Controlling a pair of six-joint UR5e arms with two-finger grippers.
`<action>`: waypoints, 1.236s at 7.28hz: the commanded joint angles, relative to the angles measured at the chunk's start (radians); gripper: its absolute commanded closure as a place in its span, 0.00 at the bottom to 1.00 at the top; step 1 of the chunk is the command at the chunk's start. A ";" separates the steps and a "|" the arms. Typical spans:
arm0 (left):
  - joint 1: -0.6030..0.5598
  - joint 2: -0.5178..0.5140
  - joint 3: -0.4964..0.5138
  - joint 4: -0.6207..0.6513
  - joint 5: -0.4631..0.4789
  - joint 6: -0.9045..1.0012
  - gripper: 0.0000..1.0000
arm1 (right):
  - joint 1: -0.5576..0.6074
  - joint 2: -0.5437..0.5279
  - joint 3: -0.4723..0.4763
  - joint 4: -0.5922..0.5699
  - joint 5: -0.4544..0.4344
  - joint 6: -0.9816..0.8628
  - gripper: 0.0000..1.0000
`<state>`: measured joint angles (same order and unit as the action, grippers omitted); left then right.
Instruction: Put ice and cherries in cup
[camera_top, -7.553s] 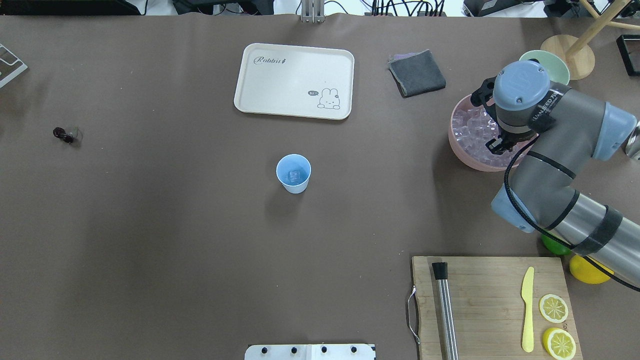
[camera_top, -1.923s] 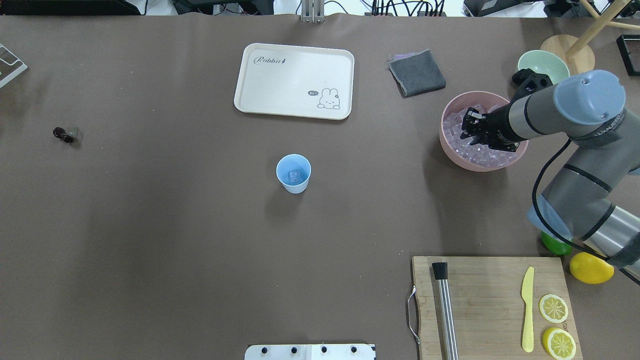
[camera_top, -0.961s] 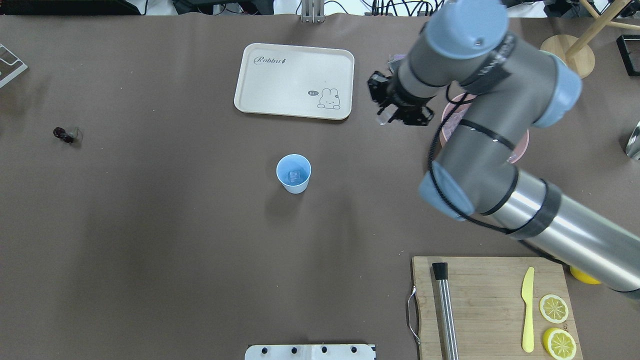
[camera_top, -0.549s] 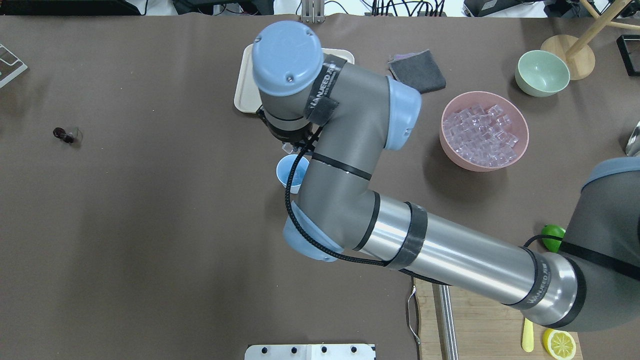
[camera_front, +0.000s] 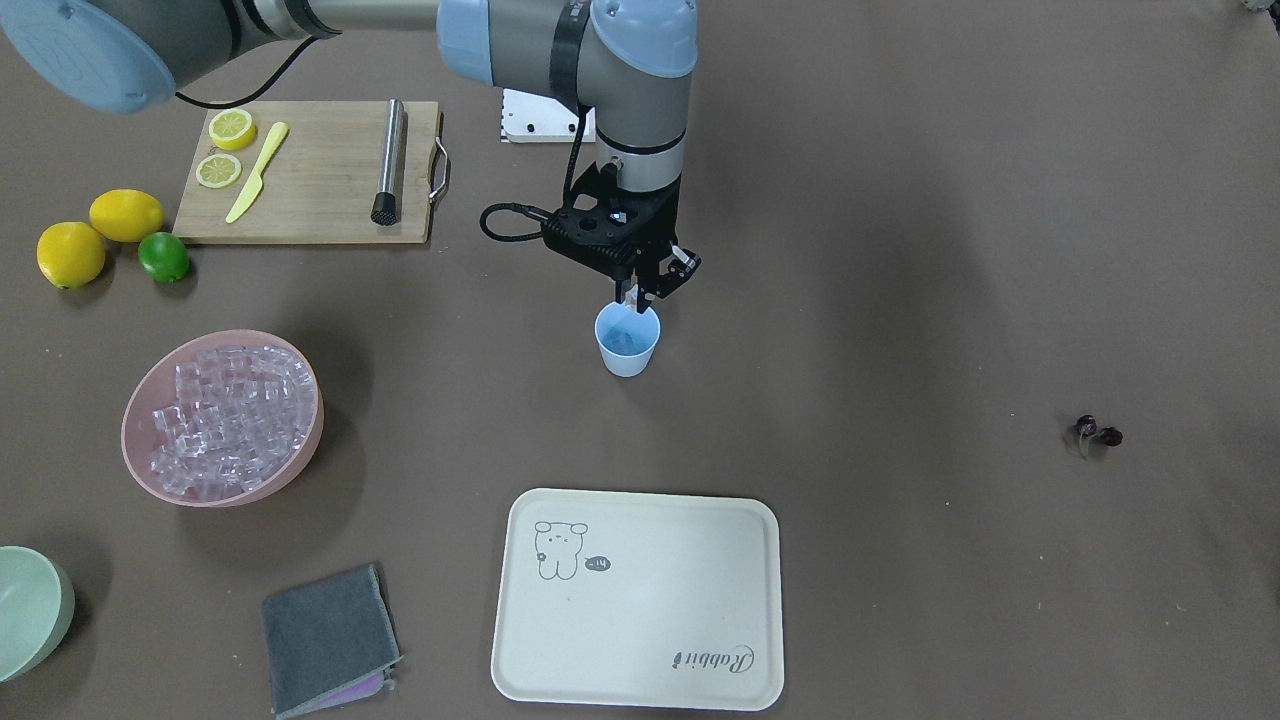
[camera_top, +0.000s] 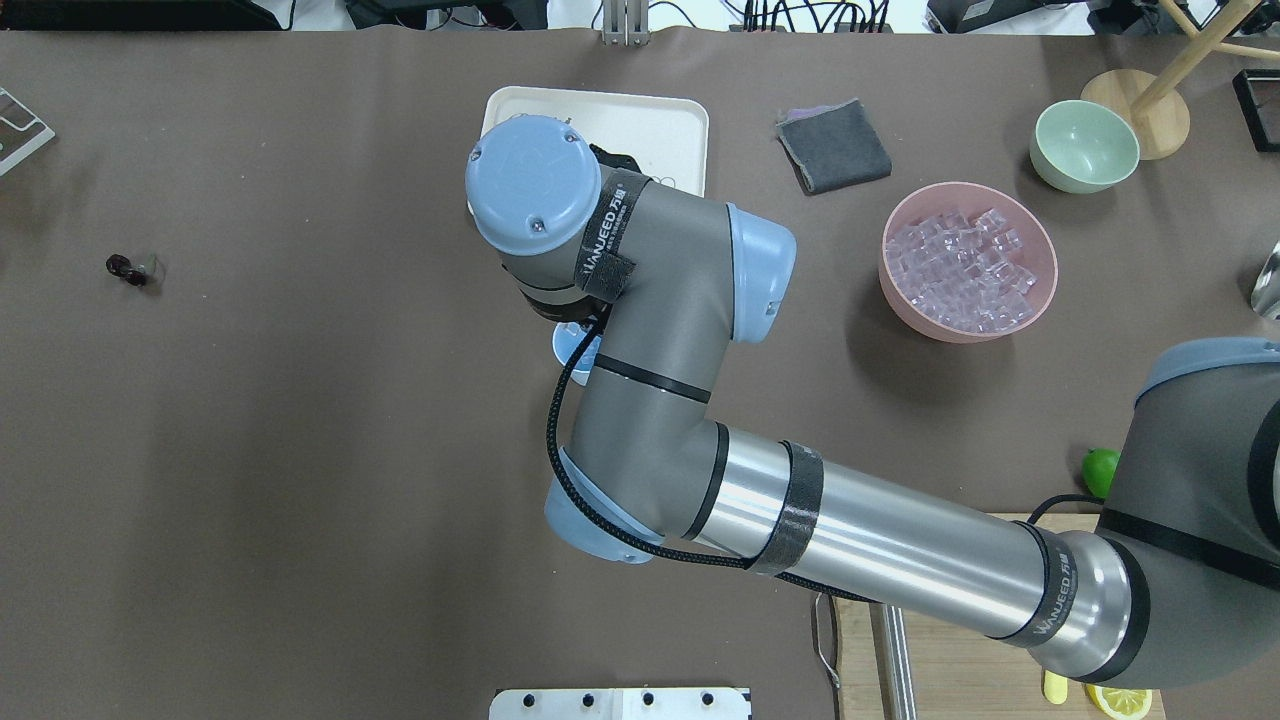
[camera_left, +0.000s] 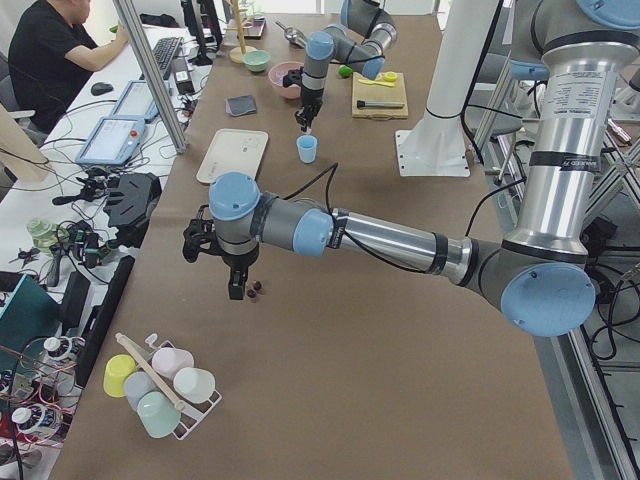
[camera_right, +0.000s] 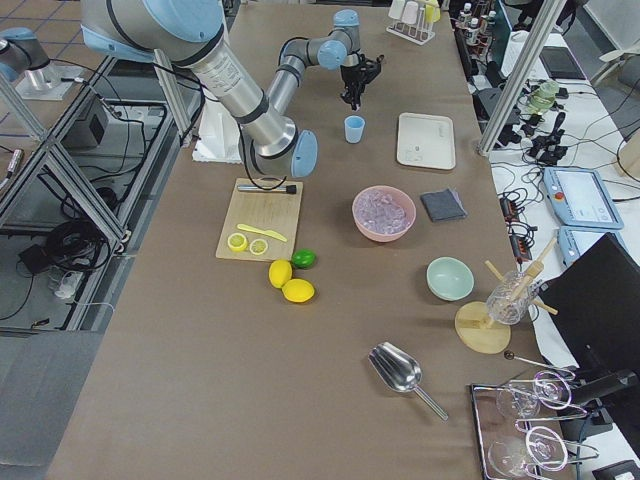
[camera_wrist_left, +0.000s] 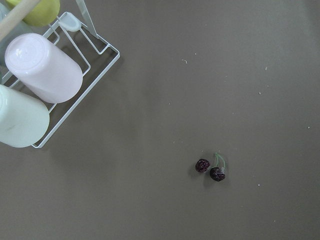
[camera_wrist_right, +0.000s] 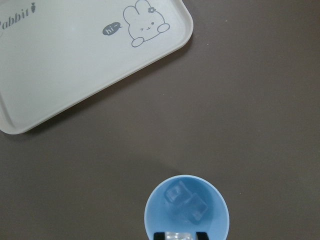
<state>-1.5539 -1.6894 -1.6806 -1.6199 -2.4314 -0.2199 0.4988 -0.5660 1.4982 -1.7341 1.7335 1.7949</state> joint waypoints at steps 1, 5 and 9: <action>0.000 -0.001 0.009 -0.003 0.000 0.001 0.02 | 0.000 -0.012 0.011 -0.005 -0.012 -0.055 0.00; 0.012 -0.021 0.009 -0.020 0.002 -0.002 0.02 | 0.087 -0.353 0.452 -0.007 0.029 -0.401 0.00; 0.035 -0.084 0.030 -0.018 0.008 -0.003 0.02 | 0.639 -0.625 0.359 0.093 0.474 -1.160 0.00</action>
<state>-1.5222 -1.7612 -1.6581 -1.6368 -2.4252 -0.2242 0.9605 -1.1139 1.9217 -1.6720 2.0639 0.8783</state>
